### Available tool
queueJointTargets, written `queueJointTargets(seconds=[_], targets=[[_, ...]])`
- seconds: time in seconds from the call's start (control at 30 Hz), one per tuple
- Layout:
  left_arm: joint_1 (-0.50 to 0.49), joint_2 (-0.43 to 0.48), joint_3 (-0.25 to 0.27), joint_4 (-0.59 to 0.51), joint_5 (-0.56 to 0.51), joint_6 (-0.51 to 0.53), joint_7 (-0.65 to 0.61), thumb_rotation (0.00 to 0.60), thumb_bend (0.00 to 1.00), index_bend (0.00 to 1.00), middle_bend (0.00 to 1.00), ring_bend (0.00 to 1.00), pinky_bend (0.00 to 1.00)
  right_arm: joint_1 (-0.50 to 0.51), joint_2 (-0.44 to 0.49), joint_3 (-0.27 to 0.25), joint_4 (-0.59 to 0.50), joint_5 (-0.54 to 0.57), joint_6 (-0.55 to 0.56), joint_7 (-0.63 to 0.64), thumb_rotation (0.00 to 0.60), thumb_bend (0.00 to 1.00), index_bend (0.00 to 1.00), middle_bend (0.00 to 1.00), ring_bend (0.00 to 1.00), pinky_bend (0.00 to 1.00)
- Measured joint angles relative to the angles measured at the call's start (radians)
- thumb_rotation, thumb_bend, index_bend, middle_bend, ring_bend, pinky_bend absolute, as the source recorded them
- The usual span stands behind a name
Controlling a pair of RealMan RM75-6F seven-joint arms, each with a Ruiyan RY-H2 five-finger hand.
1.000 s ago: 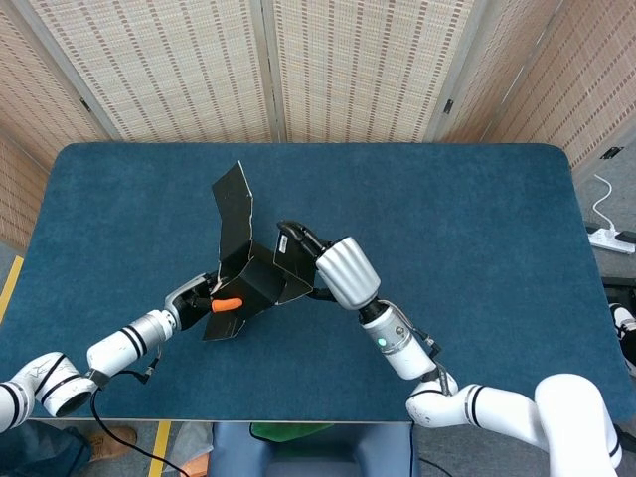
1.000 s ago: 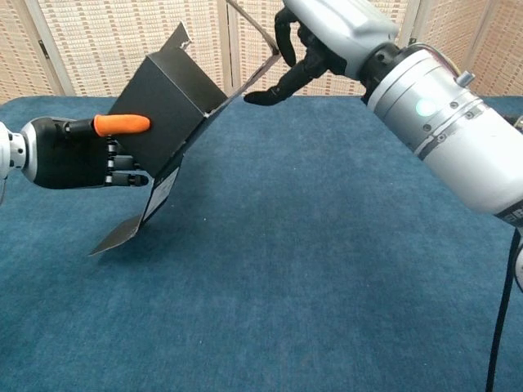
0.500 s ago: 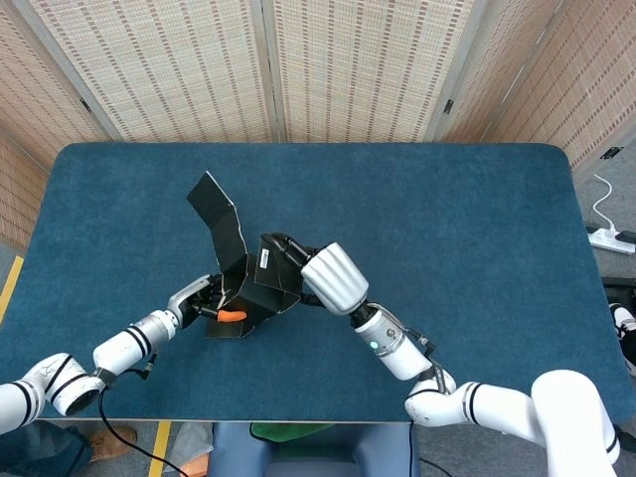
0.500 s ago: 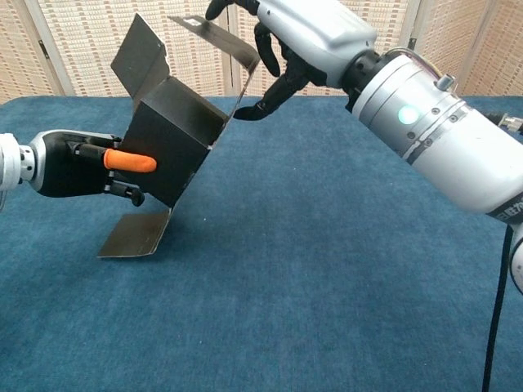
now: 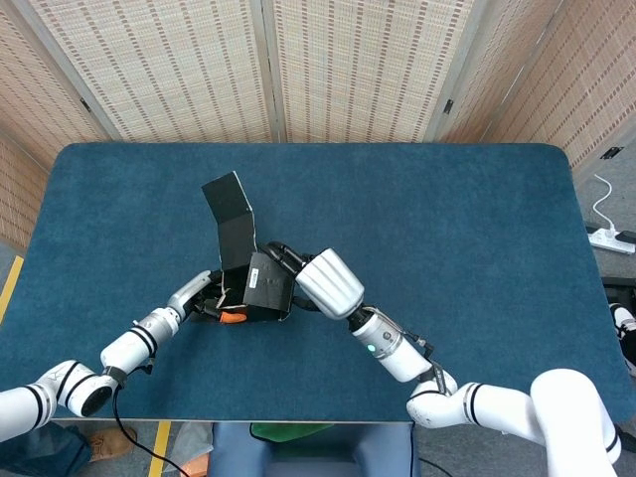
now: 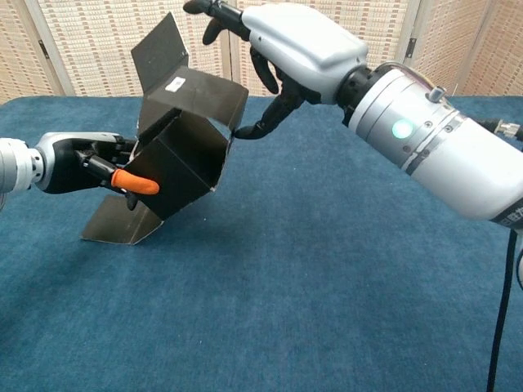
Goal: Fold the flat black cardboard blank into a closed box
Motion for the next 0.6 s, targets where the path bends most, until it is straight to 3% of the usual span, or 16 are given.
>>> queueJointTargets(seconds=[0.6], targets=[[0.027, -0.085, -0.040, -0.001, -0.159, 0.006, 0.392, 0.600, 0.19, 0.34, 0.30, 0.59, 0.57, 0.006, -0.135, -0.093, 0.268, -0.075, 0.005, -0.039, 0.600, 0.01, 0.00, 0.15, 0.70, 1.00]])
